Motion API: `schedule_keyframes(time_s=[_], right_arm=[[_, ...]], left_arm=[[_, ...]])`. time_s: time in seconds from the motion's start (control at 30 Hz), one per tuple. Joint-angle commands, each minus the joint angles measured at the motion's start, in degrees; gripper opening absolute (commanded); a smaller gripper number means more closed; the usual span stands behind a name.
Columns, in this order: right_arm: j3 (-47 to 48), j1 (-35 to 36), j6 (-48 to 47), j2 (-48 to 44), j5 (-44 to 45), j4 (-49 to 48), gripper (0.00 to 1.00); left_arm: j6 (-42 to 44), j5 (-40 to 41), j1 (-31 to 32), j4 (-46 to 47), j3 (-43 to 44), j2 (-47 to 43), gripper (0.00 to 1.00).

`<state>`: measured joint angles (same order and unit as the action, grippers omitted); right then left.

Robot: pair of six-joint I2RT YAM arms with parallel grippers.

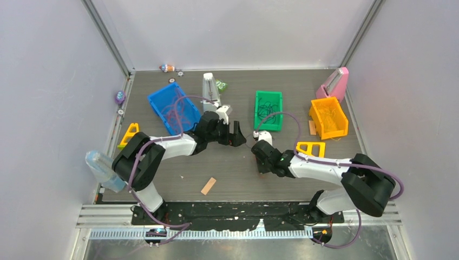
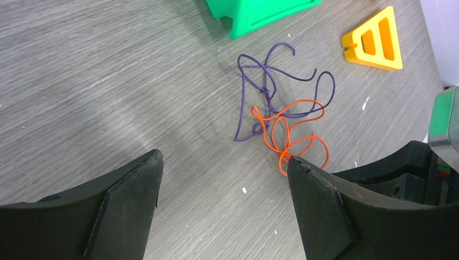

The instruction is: Untangle the cables

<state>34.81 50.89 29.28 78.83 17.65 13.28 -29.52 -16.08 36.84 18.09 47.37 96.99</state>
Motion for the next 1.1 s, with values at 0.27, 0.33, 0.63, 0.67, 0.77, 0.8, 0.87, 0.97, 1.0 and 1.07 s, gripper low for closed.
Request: schedule_keyframes(time_s=[0.27,0.33,0.63,0.67,0.77,0.8,0.87,0.97,1.0,1.07], right_arm=[[-8.55,0.35,1.66,-19.93,-11.02,4.36,0.05],[-8.49,0.35,1.87,-20.11,-11.97,5.18,0.05],[-9.14,0.35,2.43,-21.12,-13.19,7.11,0.05],[-9.25,0.35,2.51,-21.27,-13.18,7.6,0.05],[-9.63,0.39,2.78,-22.03,-13.2,8.02,0.05],[-9.86,0.37,3.02,-22.68,-13.23,8.0,0.05],[-10.19,0.39,3.39,-23.77,-13.22,7.88,0.05],[-10.21,0.35,3.94,-25.02,-13.01,8.3,0.05],[-10.2,0.35,3.99,-25.21,-13.15,8.37,0.05],[-10.2,0.34,4.26,-25.62,-13.53,8.36,0.05]], left_arm=[[-1.07,-8.92,0.14,1.84,4.61,3.72,0.86],[-1.47,-8.97,0.51,1.74,4.97,4.48,0.86],[-0.61,-7.84,5.09,-1.23,10.14,8.49,0.96],[-0.13,-7.39,5.41,-2.13,11.08,9.11,0.97],[1.07,-5.62,5.94,-4.85,13.5,10.63,1.0],[1.3,-5.26,5.96,-5.65,14.17,11.2,1.0],[1.67,-4.31,5.96,-7.52,15.76,12.3,0.99],[2.05,-1.74,6.41,-10.42,18.03,13.77,1.0],[2.34,-0.65,6.62,-11.9,19.13,14.27,0.99],[2.88,0.91,6.9,-15.28,21.53,15.37,0.99]])
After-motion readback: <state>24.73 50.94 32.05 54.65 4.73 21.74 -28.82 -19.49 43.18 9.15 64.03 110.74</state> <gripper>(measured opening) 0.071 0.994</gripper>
